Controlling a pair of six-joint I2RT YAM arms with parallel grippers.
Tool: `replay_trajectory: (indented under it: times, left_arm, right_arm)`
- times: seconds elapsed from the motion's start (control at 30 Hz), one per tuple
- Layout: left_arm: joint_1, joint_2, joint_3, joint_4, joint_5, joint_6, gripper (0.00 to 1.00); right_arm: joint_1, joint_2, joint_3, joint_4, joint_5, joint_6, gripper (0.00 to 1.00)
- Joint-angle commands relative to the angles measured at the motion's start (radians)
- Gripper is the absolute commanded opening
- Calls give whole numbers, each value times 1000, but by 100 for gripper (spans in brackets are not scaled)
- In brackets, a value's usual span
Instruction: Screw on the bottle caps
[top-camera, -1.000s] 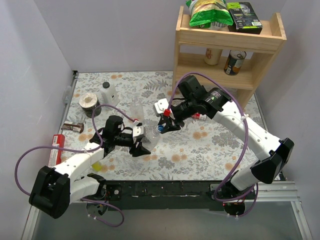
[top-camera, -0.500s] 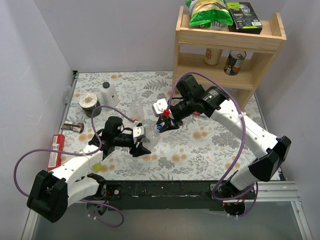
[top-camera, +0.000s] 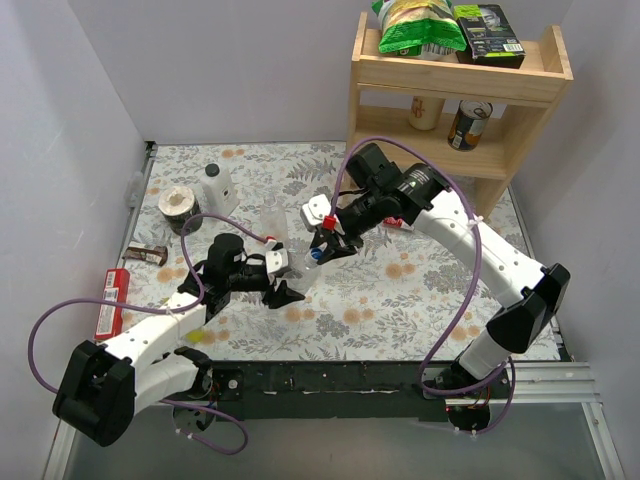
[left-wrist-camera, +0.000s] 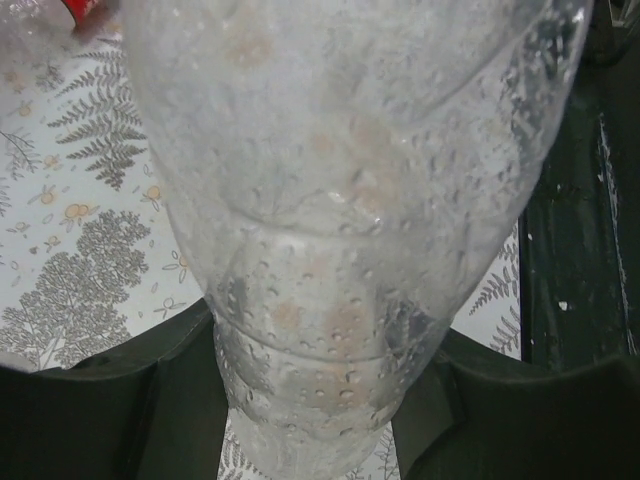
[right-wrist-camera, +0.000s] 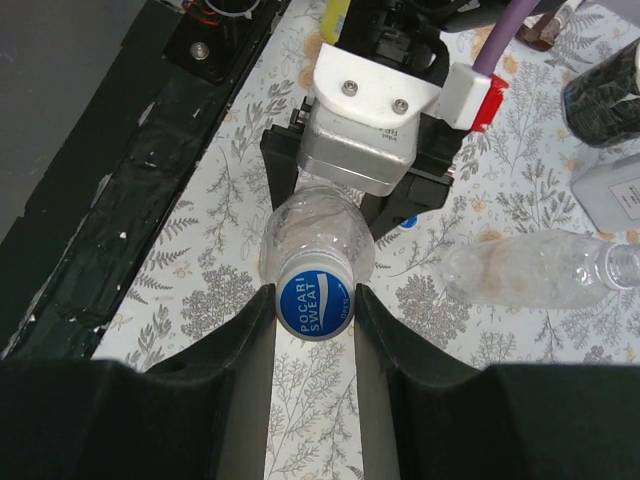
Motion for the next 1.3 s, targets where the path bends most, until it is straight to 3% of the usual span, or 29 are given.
replay_trajectory:
  times: [0.0,0.3,0.47,0.8,0.9,1.07,1.13,1.27]
  left_arm:
    - [-2,-51,11,170,-21,-61,0]
    - [-2,-76,-12,273,-74,-132,0]
    - [-2,-94,-66,440,-151,-225,0]
    - [-28,-58,-97,567,-196,-288,0]
    - [-45,-28,-100,604,-214,-301,0]
    - [-63,-5,-113,682,-262,-334,0]
    - [-63,4,-115,699,-259,-371,0]
    - [-71,5,-124,716,-262,-397,0]
  right_arm:
    - [8,62,42,-151,-34,-38,30]
    - [2,62,7,-136,-13,-30,29]
    - [-69,10,-128,55,-60,208,29]
    - [-84,28,-139,106,-37,356,26]
    - [-75,19,-155,152,7,436,24]
    - [-64,-28,-243,306,239,754,18]
    - [-34,-56,-267,353,318,799,18]
    - [8,-47,-277,369,337,890,19]
